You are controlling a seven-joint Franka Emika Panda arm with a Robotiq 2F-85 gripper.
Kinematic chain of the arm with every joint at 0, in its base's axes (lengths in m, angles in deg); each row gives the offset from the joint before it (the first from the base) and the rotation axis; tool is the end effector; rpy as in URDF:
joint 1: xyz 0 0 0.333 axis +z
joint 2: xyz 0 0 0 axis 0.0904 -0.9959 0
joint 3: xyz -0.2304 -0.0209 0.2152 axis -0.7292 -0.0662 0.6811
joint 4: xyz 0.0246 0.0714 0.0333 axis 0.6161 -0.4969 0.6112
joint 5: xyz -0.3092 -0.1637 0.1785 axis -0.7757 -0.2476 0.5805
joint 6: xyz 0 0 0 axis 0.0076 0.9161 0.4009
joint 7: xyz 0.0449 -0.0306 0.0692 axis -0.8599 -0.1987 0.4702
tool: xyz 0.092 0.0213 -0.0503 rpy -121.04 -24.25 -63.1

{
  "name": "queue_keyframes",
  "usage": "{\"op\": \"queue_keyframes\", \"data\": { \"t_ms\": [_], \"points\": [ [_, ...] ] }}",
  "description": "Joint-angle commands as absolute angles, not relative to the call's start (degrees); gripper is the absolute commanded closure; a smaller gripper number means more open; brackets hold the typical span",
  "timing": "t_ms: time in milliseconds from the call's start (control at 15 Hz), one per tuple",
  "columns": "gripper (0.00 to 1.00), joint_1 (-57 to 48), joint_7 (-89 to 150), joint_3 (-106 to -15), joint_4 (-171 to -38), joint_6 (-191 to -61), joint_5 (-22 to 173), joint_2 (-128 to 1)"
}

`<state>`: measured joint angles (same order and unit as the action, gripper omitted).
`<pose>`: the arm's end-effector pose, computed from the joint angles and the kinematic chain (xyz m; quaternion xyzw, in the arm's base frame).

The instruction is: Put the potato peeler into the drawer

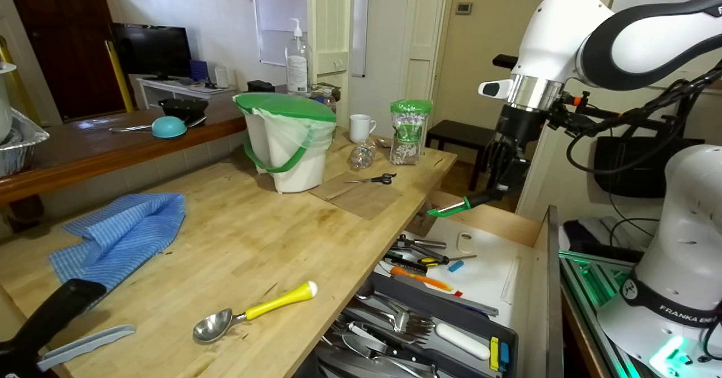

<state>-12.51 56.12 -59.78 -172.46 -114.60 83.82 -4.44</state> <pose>0.3186 -0.0532 0.4182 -0.9945 -0.0716 -0.0608 0.0473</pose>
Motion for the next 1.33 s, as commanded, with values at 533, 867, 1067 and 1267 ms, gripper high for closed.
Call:
{"op": "queue_keyframes", "data": {
  "t_ms": [533,867,1067,1267],
  "points": [
    [0.91,-5.01,49.32,-59.19,-171.43,-119.45,85.83,-10.29],
    [0.91,-0.07,39.98,-55.65,-171.21,-121.17,89.76,-15.59],
    [0.91,-0.57,35.25,-55.09,-171.06,-121.68,90.82,-18.38],
    [0.91,-1.47,32.89,-54.31,-171.03,-125.06,89.12,-21.65]
  ]
}}
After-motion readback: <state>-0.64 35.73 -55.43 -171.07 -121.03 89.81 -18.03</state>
